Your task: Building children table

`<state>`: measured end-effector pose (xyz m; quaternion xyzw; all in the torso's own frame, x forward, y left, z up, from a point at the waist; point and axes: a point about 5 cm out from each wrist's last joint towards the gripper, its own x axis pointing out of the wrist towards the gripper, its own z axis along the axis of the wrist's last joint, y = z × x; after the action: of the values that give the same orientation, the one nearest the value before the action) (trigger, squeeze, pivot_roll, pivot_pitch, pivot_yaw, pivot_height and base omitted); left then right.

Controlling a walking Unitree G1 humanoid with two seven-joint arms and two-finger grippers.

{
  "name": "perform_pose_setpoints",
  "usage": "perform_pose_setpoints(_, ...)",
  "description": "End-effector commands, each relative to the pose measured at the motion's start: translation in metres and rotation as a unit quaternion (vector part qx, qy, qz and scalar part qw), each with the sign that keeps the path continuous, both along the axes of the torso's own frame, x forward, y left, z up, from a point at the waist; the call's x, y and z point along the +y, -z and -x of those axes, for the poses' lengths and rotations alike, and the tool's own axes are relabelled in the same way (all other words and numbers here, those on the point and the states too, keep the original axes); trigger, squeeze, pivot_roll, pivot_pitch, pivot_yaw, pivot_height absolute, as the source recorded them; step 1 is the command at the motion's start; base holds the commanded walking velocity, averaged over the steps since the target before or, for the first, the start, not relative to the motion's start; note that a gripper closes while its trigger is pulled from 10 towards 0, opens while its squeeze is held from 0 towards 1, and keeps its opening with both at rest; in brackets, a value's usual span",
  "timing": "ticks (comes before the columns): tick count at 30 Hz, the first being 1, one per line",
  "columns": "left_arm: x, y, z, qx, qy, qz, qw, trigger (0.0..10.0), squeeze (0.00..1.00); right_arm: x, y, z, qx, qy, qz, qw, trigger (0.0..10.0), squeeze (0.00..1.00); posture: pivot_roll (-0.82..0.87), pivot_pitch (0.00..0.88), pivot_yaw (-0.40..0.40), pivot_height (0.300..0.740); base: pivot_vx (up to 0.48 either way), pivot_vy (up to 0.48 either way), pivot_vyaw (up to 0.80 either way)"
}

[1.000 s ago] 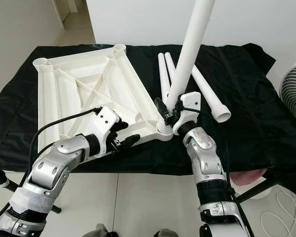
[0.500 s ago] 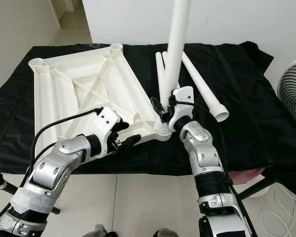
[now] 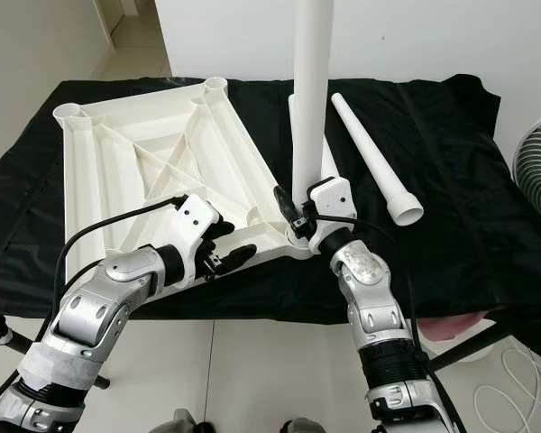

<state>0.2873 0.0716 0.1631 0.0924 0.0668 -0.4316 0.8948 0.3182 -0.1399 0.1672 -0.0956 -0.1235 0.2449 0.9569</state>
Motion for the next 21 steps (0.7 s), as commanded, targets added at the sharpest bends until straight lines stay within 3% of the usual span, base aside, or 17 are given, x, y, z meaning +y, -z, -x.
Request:
perform_pose_setpoints(1,-0.001,-0.001,-0.001,-0.002,-0.003,-0.007,1.000,10.0,0.00,-0.006,0.030,0.002,0.078,0.015,-0.002,0.997,10.0,0.00,-0.14,0.046,0.056,0.740,0.000,0.000,0.00)
perform_pose_setpoints(7,-0.002,0.000,-0.001,-0.002,0.000,-0.010,1.000,10.0,0.00,-0.010,0.035,-0.008,0.125,0.048,-0.024,0.991,10.0,0.00,-0.15,0.047,0.059,0.740,0.000,0.000,0.00)
perform_pose_setpoints(21,0.000,0.000,0.000,-0.001,-0.008,-0.010,1.000,10.0,0.00,-0.010,0.037,-0.015,0.157,0.065,-0.042,0.985,10.0,0.00,-0.13,0.055,0.051,0.740,0.000,0.000,0.00)
